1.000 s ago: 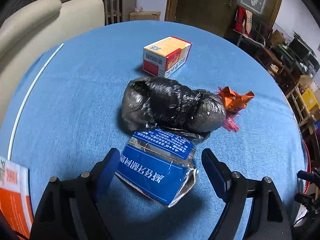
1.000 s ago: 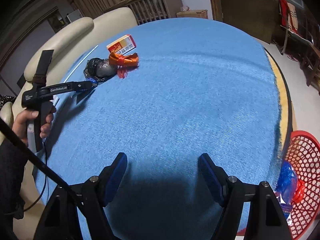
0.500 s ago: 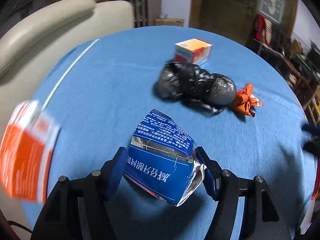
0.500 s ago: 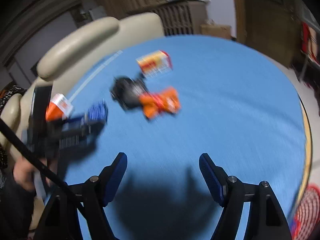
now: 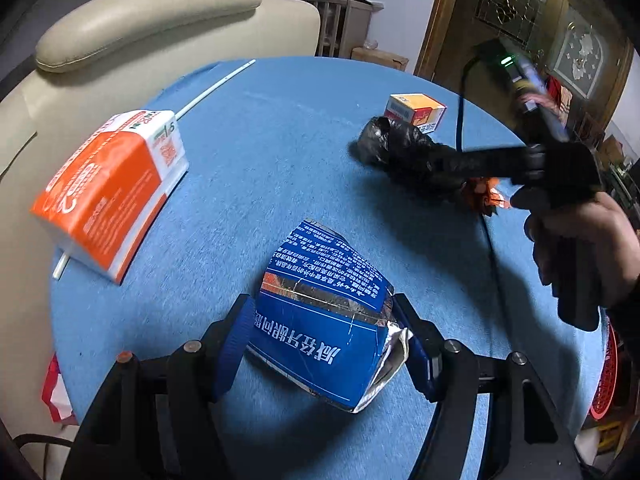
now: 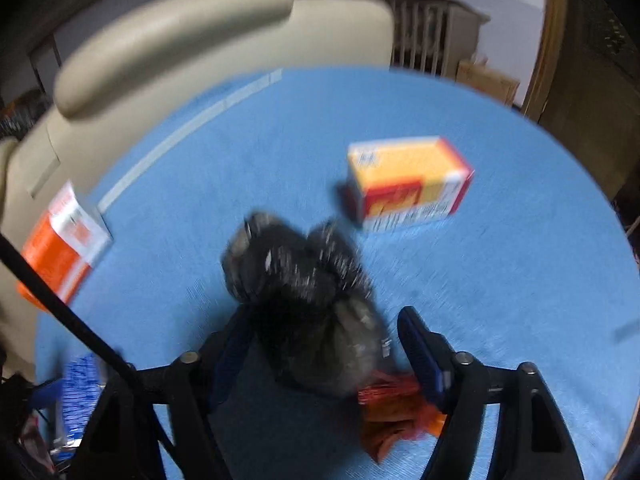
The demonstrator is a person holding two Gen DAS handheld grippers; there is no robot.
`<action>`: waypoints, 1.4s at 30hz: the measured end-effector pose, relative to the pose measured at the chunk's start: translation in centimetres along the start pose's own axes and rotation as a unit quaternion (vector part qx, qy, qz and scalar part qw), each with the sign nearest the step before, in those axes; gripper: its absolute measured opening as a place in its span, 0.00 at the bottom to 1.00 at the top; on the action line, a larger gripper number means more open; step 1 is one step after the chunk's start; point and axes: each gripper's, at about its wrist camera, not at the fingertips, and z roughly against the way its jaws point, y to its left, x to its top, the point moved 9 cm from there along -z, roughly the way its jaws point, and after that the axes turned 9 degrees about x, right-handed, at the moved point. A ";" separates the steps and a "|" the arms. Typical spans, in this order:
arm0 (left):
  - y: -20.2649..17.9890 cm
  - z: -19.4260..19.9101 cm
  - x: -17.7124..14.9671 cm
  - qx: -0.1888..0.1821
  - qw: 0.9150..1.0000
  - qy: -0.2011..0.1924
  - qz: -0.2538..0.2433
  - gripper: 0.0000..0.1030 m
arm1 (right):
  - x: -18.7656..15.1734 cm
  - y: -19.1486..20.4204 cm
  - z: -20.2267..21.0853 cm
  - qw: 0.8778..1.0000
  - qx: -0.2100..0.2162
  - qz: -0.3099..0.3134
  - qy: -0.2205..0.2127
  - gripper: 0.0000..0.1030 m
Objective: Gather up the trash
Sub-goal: 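Grasp the black plastic bag with the right gripper, then carry the black bag in the right gripper while the left carries the blue box toward the basket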
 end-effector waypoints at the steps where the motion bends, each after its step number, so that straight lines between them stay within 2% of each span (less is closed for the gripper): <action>1: 0.0 0.3 0.0 0.000 1.000 -0.002 0.001 0.68 | -0.4 0.1 -0.2 1.000 -0.008 0.000 0.010 0.35; 3: -0.1 0.8 0.0 0.005 1.000 -0.009 0.003 0.68 | -0.7 0.5 0.7 1.000 -0.009 -0.003 -0.001 0.32; 7: -0.4 1.8 0.0 0.017 1.000 -0.013 0.011 0.68 | -1.4 2.5 5.3 0.999 0.007 0.004 -0.043 0.32; 11: -1.0 2.7 -0.7 0.034 0.999 -0.008 0.021 0.68 | -3.7 3.2 9.5 0.997 0.018 -0.005 -0.075 0.32; 14: -1.9 3.3 -1.5 0.042 0.999 -0.003 0.028 0.68 | -6.9 2.5 11.7 0.996 0.018 -0.025 -0.087 0.32; 20: -4.0 4.8 -3.2 0.050 0.998 -0.001 0.033 0.68 | -16.1 0.1 14.4 0.991 0.030 -0.095 -0.090 0.32; 24: -6.7 6.0 -4.2 0.049 0.999 -0.004 0.013 0.68 | -21.0 -1.3 17.0 0.985 0.035 -0.133 -0.101 0.32; 28: -9.4 7.4 -5.2 0.048 0.999 -0.011 -0.012 0.68 | -24.1 -2.3 18.8 0.979 0.039 -0.163 -0.113 0.32; 35: -12.1 8.5 -6.1 0.049 0.998 -0.019 -0.035 0.68 | -26.2 -2.9 20.7 0.974 0.037 -0.181 -0.132 0.32; 42: -12.9 8.7 -6.3 0.051 0.997 -0.019 -0.049 0.68 | -26.8 -3.2 21.3 0.970 0.039 -0.193 -0.143 0.32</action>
